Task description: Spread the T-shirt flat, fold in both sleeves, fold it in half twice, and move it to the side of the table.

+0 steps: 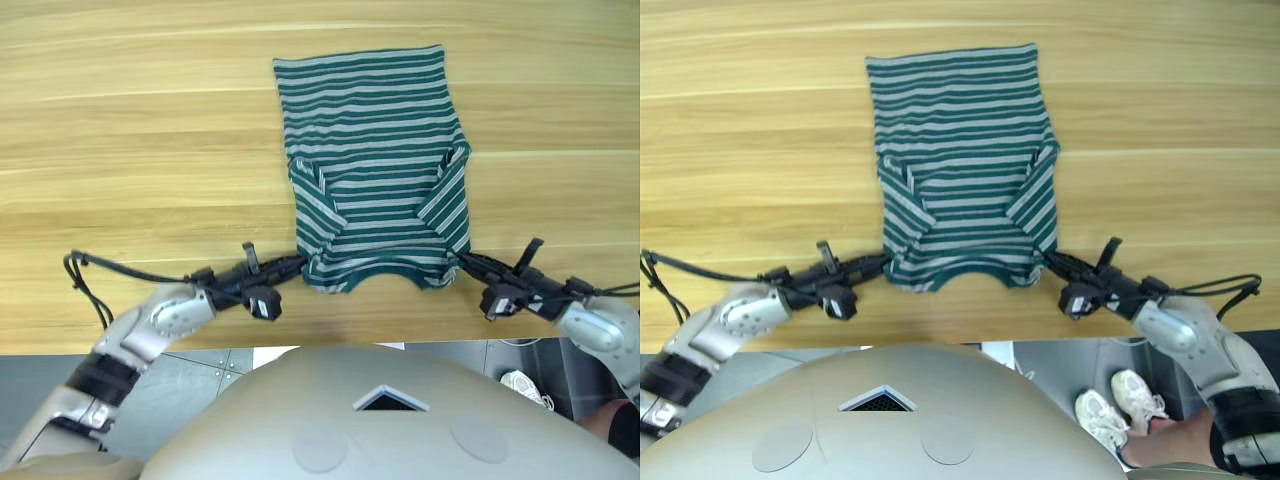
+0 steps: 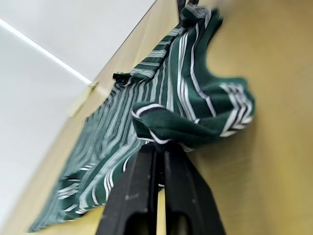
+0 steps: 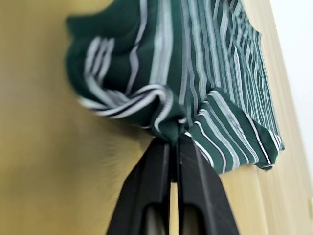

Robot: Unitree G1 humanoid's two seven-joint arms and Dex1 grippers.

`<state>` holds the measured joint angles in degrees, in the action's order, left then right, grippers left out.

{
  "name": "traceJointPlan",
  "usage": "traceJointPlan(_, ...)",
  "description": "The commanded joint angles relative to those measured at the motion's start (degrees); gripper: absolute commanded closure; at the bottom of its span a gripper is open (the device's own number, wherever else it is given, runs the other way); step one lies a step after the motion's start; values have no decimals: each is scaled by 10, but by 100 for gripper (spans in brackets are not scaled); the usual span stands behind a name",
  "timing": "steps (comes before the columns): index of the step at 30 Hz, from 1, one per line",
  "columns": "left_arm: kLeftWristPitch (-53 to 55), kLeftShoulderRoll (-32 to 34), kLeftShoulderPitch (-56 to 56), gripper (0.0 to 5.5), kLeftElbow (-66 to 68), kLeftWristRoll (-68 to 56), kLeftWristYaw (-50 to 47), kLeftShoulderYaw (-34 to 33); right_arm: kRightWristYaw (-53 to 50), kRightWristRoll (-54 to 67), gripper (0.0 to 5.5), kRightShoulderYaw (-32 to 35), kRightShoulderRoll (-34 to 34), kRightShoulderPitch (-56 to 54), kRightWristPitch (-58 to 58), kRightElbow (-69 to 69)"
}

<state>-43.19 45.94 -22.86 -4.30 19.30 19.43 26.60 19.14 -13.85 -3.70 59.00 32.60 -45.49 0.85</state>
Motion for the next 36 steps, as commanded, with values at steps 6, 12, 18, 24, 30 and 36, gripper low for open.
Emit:
traceJointPlan(6, 46, -57, 11, 548, -22, -32, -27, -81, 54, 170, 550, 64, -16, -5, 20, -95)
traceJointPlan(12, 90, -129, 108, 548, -12, -71, -35, -118, 54, 161, 550, 34, -100, -175, 97, -71)
traceJointPlan(18, 131, -185, 261, 548, 108, -64, -54, -149, 11, 58, 550, -7, -208, -399, 169, 77)
traceJointPlan(24, 126, -232, 440, 548, 349, -51, -86, -160, -74, -36, 550, -48, -298, -599, 179, 326)
traceJointPlan(30, 89, -271, 551, 548, 583, -13, -137, -144, -164, -98, 550, -89, -353, -719, 156, 561)
traceJointPlan(36, 74, -295, 592, 548, 696, 8, -157, -129, -202, -117, 517, -108, -378, -759, 145, 651)
